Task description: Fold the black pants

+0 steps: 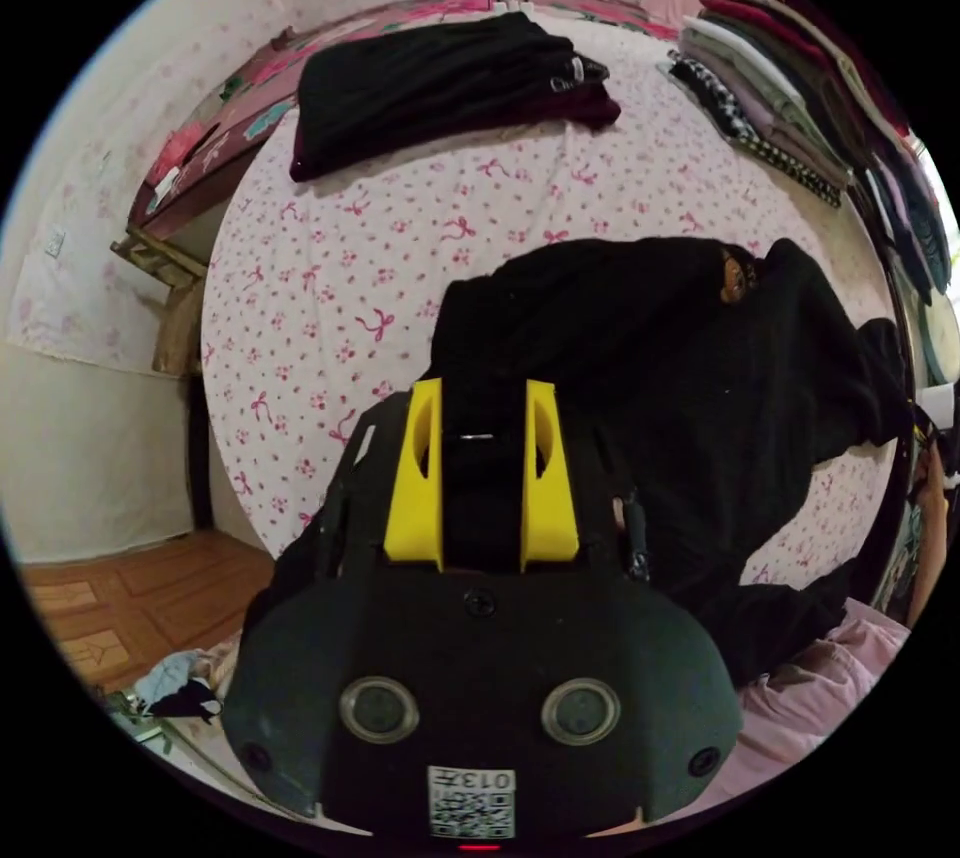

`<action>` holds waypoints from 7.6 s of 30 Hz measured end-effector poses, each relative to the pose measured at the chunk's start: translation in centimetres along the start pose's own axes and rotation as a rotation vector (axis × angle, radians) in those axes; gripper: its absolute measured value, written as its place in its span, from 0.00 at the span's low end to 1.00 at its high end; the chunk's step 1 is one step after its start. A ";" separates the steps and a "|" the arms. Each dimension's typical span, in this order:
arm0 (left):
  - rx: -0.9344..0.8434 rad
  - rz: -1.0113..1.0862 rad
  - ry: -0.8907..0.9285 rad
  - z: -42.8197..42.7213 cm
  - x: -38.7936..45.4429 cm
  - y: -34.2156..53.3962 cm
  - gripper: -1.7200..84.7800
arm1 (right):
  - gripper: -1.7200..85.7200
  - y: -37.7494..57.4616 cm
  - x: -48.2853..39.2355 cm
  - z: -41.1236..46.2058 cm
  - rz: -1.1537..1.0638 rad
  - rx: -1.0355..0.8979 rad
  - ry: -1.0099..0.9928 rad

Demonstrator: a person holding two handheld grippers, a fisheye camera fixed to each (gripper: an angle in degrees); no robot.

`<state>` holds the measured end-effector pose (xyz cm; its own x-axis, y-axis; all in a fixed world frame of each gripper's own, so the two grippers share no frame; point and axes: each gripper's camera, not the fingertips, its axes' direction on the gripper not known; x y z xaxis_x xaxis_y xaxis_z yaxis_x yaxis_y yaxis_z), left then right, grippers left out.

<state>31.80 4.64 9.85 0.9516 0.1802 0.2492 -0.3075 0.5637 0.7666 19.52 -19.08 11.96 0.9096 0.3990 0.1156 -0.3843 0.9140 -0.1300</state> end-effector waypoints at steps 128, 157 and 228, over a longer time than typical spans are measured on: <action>0.234 -0.594 0.301 -12.5 -26.5 32.0 0.12 | 0.03 15.3 -27.7 9.3 -0.972 0.152 -0.236; 0.129 -0.320 0.817 -3.4 -38.2 26.6 0.16 | 0.11 12.1 -81.2 44.5 -1.447 -0.381 -0.020; -0.235 0.684 0.405 14.3 16.4 14.2 0.07 | 0.09 13.0 10.3 -1.0 0.032 0.097 0.066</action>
<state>43.05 4.09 33.24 0.4957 0.7956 0.3484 -0.8528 0.3700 0.3685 24.03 -3.13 10.43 0.9038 0.4253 0.0471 -0.4239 0.9050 -0.0367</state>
